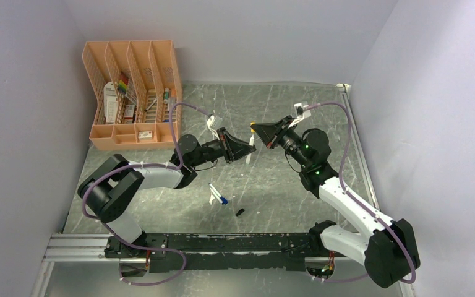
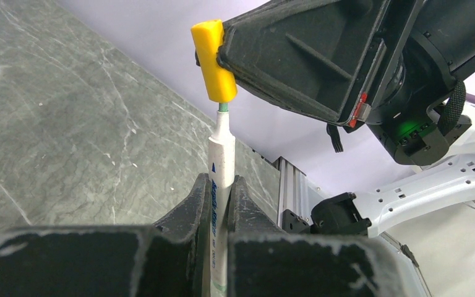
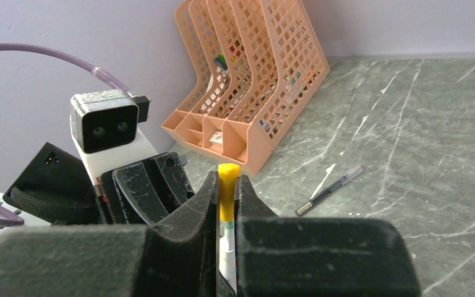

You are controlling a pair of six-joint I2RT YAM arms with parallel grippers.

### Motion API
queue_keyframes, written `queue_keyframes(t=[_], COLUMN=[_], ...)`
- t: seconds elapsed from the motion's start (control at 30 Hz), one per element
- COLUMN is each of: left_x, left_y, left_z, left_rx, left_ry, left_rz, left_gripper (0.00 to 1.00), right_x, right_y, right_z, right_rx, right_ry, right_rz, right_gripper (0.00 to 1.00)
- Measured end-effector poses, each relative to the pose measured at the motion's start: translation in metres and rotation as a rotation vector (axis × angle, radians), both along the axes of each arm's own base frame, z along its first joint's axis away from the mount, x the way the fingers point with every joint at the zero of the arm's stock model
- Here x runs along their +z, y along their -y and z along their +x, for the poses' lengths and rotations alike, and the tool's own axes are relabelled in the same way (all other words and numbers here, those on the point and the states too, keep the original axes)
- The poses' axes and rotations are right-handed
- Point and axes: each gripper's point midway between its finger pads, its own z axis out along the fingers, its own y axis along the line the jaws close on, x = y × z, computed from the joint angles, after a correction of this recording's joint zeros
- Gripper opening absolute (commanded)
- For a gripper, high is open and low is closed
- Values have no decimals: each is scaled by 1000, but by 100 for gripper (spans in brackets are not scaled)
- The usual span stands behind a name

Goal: Insert the pens into the pen caps

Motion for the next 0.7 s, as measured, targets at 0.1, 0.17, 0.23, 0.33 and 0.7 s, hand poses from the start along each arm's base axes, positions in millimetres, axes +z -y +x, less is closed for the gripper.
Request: queue_keyframes(t=[0.1, 0.17, 0.23, 0.33, 0.7], left_x=[1, 1, 2, 3, 11], left_y=[0, 0, 0, 0, -1], left_z=[0, 0, 0, 0, 7], left_rx=[0, 0, 0, 2, 37], left_ry=[3, 3, 6, 8, -12], left_rz=[-4, -4, -7, -12, -66], left_gripper=[7, 7, 7, 7, 7], right_x=[-1, -1, -3, -5, -5], right_y=[0, 0, 0, 0, 2], right_z=[0, 0, 0, -1, -6], right_rx=[0, 0, 0, 1, 4], right_ry=[-1, -3, -5, -10, -14], right_rz=[0, -1, -2, -2, 25], right_gripper=[0, 0, 0, 0, 0])
